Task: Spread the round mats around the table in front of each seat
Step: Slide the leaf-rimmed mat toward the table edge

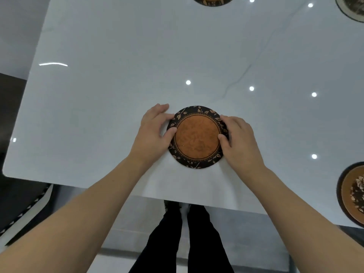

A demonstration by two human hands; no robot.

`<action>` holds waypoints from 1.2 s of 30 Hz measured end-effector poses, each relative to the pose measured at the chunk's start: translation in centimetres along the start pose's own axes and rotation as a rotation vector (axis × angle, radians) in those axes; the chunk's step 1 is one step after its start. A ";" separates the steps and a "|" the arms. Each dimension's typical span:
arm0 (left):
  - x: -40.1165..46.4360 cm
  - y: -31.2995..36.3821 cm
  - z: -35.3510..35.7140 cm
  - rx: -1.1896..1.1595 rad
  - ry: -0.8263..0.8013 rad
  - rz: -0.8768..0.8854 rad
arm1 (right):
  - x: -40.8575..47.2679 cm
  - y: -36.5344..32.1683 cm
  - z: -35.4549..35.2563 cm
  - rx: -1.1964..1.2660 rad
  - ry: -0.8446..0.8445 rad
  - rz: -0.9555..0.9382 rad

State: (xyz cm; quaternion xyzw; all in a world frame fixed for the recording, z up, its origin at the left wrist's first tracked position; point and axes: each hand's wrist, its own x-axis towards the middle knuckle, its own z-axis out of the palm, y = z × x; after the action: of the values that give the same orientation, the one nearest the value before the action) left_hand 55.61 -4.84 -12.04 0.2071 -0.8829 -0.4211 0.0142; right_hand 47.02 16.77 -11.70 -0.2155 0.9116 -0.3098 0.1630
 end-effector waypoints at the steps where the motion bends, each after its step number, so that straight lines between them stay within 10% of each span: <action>1: -0.7 -0.3 -0.1 0.019 -0.020 0.014 | -0.7 -0.1 0.1 -0.004 -0.017 0.020; 36: -4.5 -1.8 -1.4 -0.039 -0.179 -0.007 | -5.3 -1.0 0.9 0.064 -0.049 0.172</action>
State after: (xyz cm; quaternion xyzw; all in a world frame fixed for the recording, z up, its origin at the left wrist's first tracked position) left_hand 60.65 -5.19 -11.85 0.1715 -0.8716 -0.4550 -0.0621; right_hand 52.21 18.19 -10.88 -0.1388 0.9121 -0.3183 0.2180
